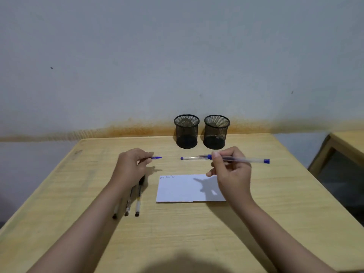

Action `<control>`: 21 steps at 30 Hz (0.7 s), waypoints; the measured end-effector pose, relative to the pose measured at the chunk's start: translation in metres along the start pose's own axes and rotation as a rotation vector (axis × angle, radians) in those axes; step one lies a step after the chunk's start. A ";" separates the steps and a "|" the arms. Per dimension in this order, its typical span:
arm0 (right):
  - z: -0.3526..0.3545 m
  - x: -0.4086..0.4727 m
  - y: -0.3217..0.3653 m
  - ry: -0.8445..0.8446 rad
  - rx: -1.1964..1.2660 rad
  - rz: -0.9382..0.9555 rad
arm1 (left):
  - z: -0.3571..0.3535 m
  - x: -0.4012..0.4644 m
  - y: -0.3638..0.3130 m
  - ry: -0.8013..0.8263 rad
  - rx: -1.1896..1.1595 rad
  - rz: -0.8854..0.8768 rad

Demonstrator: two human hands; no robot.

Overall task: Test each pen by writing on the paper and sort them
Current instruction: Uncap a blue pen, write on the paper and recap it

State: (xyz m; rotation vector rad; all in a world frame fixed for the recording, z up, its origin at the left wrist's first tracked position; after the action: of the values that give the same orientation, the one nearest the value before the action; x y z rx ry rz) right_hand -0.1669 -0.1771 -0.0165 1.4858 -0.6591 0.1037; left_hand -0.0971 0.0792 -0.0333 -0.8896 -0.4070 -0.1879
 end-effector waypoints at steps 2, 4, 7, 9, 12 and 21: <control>-0.010 -0.007 -0.008 0.023 0.008 -0.032 | -0.023 0.005 -0.003 0.075 0.036 -0.003; -0.012 -0.009 -0.013 0.030 0.022 -0.061 | -0.038 0.012 0.002 0.110 0.071 0.051; -0.007 -0.009 -0.018 0.051 0.024 -0.099 | -0.051 0.023 0.014 0.158 0.111 0.119; -0.003 -0.009 -0.023 0.062 0.006 -0.120 | -0.058 0.027 0.021 0.203 0.163 0.170; 0.001 -0.007 -0.028 0.060 -0.008 -0.134 | -0.065 0.027 0.028 0.254 0.226 0.217; -0.011 0.005 -0.042 0.115 0.012 -0.213 | -0.048 -0.010 0.005 0.128 0.034 0.173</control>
State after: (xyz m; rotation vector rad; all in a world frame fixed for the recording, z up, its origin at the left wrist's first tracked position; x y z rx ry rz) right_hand -0.1396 -0.1735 -0.0505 1.5409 -0.4063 0.0288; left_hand -0.0914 0.0443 -0.0677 -0.8694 -0.2120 -0.0775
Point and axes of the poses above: each hand's wrist, its own x-axis towards the middle knuckle, its own z-axis out of the back of the hand, y = z × x, the point moved 6 cm from there along x, towards the middle knuckle, and after that the axes turned 3 degrees about -x, right-handed, at the moved point
